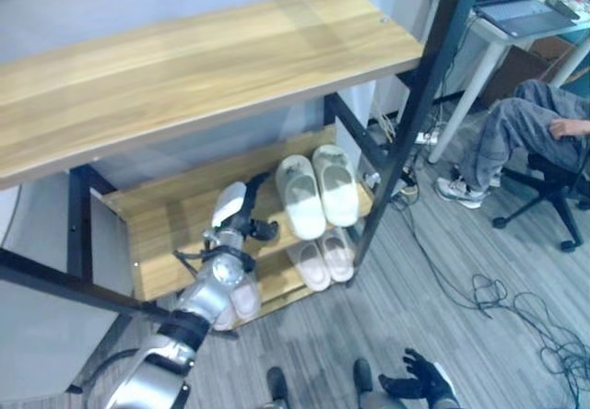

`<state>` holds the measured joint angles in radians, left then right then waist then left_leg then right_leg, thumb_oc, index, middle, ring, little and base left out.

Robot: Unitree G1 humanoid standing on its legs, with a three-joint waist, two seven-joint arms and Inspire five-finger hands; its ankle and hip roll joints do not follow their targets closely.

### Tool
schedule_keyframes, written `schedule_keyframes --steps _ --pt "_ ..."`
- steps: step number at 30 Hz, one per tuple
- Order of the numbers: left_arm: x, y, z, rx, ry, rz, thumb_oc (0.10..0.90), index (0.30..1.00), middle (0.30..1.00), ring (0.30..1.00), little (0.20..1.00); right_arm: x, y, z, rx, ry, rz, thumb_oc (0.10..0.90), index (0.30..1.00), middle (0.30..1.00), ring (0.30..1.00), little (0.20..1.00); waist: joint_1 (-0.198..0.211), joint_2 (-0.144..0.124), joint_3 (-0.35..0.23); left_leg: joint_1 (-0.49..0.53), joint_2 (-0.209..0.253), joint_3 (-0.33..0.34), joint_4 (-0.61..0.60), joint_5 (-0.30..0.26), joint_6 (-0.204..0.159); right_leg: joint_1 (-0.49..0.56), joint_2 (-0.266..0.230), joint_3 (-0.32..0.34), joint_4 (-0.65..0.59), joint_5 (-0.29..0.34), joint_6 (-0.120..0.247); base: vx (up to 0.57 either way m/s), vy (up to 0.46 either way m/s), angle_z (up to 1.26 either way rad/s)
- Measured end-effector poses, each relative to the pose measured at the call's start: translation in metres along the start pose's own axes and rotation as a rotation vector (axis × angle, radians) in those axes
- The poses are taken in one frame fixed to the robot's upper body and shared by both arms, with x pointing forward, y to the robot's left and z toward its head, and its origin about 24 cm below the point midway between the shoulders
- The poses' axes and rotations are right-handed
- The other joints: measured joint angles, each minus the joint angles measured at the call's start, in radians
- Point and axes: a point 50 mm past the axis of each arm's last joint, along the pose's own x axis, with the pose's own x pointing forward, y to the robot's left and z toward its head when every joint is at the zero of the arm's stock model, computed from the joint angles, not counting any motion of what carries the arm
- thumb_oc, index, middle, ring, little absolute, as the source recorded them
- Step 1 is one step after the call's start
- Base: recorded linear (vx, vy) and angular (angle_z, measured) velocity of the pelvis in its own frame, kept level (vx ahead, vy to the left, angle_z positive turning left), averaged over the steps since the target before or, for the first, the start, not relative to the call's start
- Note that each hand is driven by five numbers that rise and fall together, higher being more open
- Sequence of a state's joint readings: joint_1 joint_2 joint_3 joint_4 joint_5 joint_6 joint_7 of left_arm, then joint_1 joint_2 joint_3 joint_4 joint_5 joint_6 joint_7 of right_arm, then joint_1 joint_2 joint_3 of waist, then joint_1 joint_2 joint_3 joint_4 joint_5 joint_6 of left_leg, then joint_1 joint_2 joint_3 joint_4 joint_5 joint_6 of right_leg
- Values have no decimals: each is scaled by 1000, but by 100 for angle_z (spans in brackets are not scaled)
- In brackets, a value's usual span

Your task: Arrange the slippers neatly on the shoe rack.

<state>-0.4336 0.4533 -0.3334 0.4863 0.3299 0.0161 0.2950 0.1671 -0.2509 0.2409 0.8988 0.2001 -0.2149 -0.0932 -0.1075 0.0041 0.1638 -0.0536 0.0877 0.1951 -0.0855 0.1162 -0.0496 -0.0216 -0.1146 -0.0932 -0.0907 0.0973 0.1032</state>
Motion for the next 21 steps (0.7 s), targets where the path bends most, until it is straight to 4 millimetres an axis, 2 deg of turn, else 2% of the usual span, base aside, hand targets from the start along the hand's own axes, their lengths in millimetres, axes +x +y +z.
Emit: schedule_keyframes --steps 3,5,6,7,10,11,14,18,21 --pt "-7 6 -3 -31 2 33 800 900 900 900 900 0 0 -3 9 17 -7 800 900 900 900 900 3 2 -4 2 1 -9 0 1 0 8 2 -5 2 1 -3 -24 31 8" --pt "-20 11 -5 -70 -21 51 800 900 900 900 900 1 1 -2 9 18 -6 800 900 900 900 900 13 3 -11 4 -1 -14 0 2 0 15 1 -14 4 2 -4 -33 46 7" --pt "-28 15 -5 -102 -31 51 800 900 900 900 900 2 1 -4 10 32 -7 800 900 900 900 900 14 1 -15 6 -1 -17 0 2 0 17 0 -21 4 2 -5 -13 43 10" --pt "-47 19 -4 -163 -74 55 800 900 900 900 900 1 1 -9 15 61 -14 800 900 900 900 900 12 -2 -18 17 -1 -19 0 2 0 28 0 -22 4 -1 -4 -1 27 13" --pt "-69 19 -11 -172 -111 -7 800 900 900 900 900 -2 -1 -22 15 112 -25 800 900 900 900 900 61 -1 -53 24 -2 -34 0 -8 -3 41 0 -26 0 -15 -4 -13 54 15" --pt "-80 21 -20 -189 -84 -25 800 900 900 900 900 -2 0 -25 13 137 -22 800 900 900 900 900 74 -4 -71 29 -3 -37 0 -9 -4 50 0 -30 3 -17 -4 -5 41 6" --pt "-101 20 -36 -201 -40 -97 800 900 900 900 900 -6 -1 -34 5 180 -20 800 900 900 900 900 94 -8 -93 41 -4 -46 0 -14 -9 67 -2 -40 -3 -29 1 -3 47 11" --pt "-130 15 -48 -369 22 -195 800 900 900 900 900 -7 0 -37 -29 188 -8 800 900 900 900 900 113 -16 -109 40 -5 -51 0 -18 -10 67 -2 -47 -3 -32 3 -1 26 4" --pt "-159 2 -61 -528 115 -309 800 900 900 900 900 -9 -1 -41 -29 207 -7 800 900 900 900 900 118 -18 -112 39 -5 -56 0 -20 -6 68 -3 -49 -3 -33 2 -7 60 3"
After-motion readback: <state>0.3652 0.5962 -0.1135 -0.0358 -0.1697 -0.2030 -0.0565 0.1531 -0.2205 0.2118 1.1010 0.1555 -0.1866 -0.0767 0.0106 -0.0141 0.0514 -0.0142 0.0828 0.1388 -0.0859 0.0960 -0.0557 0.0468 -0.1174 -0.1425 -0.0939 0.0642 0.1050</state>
